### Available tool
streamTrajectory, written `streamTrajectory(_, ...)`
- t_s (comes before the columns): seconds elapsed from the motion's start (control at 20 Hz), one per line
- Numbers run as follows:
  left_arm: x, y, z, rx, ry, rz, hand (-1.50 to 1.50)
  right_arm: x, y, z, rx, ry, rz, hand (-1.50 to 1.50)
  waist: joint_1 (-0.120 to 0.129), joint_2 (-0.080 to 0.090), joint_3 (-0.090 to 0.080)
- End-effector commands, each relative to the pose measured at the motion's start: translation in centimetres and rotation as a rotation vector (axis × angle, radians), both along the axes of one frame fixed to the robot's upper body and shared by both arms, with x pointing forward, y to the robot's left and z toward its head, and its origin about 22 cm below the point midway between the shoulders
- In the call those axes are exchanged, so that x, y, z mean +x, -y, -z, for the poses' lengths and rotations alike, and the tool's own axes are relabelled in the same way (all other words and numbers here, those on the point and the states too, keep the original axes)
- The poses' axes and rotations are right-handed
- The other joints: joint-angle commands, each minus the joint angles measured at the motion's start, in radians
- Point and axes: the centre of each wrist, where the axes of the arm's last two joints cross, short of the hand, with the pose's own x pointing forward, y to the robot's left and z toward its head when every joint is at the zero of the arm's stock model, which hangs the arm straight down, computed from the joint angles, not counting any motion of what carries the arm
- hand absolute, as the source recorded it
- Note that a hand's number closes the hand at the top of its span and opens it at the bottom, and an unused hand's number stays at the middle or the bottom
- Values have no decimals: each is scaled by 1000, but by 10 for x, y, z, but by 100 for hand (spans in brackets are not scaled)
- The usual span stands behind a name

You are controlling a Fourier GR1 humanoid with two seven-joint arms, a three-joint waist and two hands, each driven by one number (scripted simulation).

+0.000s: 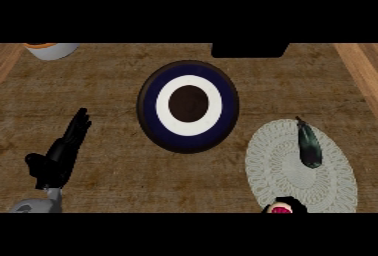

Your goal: Pick the cupcake from the placemat and place it in the plate

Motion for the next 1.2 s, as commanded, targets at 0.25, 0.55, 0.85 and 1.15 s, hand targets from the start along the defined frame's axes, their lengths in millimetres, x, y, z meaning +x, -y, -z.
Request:
streamTrajectory(0.25,-8,1,9,-2,0,8,0,-55,-54,-34,-46,200,-52,150,0,7,8)
streamTrajectory(0.55,-13,-6,4,3,-5,-8,0,-53,-57,-90,-176,392,-24,150,-4,5,7)
streamTrajectory(0.85,-3,-14,-1,12,-5,5,0,-43,-73,-105,-193,478,-64,150,3,9,7)
streamTrajectory(1.15,-2,-1,-6,-3,14,22,0,-27,-75,-113,-202,492,-100,150,26,13,8)
